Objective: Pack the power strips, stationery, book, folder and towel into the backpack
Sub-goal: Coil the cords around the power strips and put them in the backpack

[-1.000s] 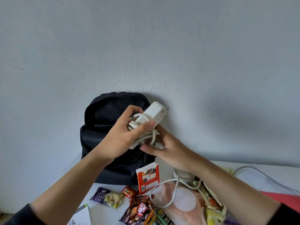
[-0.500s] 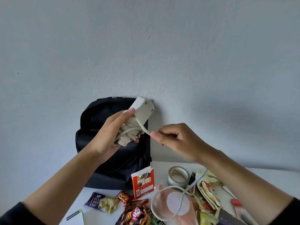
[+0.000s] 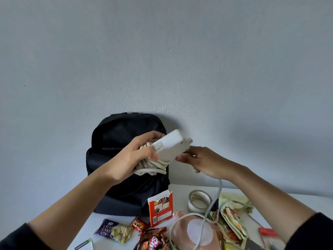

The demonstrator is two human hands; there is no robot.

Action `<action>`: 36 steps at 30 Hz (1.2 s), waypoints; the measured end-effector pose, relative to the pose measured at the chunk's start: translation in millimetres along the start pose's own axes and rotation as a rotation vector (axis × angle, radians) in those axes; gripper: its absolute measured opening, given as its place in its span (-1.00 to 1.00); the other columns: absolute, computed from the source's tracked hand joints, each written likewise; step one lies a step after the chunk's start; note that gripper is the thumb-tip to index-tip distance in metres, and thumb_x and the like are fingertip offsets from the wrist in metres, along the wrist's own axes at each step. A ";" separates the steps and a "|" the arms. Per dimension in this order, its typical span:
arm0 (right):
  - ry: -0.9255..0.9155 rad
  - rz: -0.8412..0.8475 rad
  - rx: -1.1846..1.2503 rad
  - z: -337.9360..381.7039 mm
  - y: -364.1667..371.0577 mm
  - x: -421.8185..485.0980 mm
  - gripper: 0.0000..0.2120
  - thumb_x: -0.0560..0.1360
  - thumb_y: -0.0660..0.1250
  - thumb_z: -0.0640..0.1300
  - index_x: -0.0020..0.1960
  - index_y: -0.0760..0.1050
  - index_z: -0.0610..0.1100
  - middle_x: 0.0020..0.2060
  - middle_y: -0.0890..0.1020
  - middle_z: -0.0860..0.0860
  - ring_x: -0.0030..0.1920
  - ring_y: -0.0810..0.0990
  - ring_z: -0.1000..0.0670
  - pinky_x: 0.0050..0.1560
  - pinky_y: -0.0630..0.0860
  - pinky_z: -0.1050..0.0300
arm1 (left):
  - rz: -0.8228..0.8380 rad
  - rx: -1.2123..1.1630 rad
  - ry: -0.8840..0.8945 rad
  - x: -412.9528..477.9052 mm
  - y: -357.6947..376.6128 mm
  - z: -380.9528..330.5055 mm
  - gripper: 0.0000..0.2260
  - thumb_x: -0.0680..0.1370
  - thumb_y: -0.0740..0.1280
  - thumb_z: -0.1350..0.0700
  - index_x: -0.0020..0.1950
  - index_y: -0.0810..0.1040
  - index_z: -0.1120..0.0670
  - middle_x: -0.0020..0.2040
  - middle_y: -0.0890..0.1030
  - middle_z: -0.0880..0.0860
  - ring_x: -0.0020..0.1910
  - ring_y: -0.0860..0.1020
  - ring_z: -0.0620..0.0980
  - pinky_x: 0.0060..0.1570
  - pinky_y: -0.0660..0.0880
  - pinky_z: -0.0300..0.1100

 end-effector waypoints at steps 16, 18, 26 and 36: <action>-0.145 -0.250 -0.048 44.3 8.9 24.7 -0.81 0.54 0.47 -0.08 -0.21 0.65 -0.14 -0.33 0.65 -0.04 -0.32 0.54 0.09 -0.24 0.43 0.15 | 0.199 0.786 -0.107 18.1 -12.5 15.5 -0.52 0.47 0.56 -0.03 0.30 0.44 -0.06 -0.08 0.67 -0.05 -0.20 0.68 -0.11 -0.20 0.57 -0.24; -0.207 -0.242 -0.141 51.8 18.0 23.8 -0.79 0.58 0.41 -0.08 -0.18 0.66 -0.15 -0.31 0.65 -0.07 -0.30 0.56 0.05 -0.22 0.45 0.07 | 0.152 0.747 -0.092 21.8 -12.1 20.4 -0.57 0.46 0.57 -0.04 0.24 0.46 -0.12 -0.05 0.68 -0.08 -0.17 0.69 -0.13 -0.15 0.60 -0.26; -0.332 -0.407 -0.204 46.4 28.1 9.5 -0.81 0.63 0.34 -0.02 0.16 0.70 0.08 -0.07 0.47 0.11 -0.23 0.49 0.20 -0.22 0.33 0.34 | -0.104 0.603 -0.081 28.3 -32.2 32.1 -0.43 0.28 0.50 -0.38 -0.04 0.50 0.05 -0.22 0.68 0.03 -0.33 0.60 -0.03 -0.30 0.55 -0.13; -0.069 -0.260 0.476 32.4 31.5 4.4 -0.61 0.52 0.29 0.20 0.10 0.58 -0.10 -0.18 0.61 -0.02 -0.22 0.55 0.05 -0.09 0.55 0.05 | -0.414 0.037 -0.173 29.0 -47.6 42.9 -0.46 0.43 0.52 -0.28 -0.01 0.42 0.14 -0.23 0.67 0.20 -0.29 0.57 0.21 -0.29 0.57 -0.01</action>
Point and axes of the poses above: each hand's wrist, its own x-axis towards the middle knuckle, its own y-axis out of the palm, z = x × y, the point moved 1 cm from there along x, towards the middle knuckle
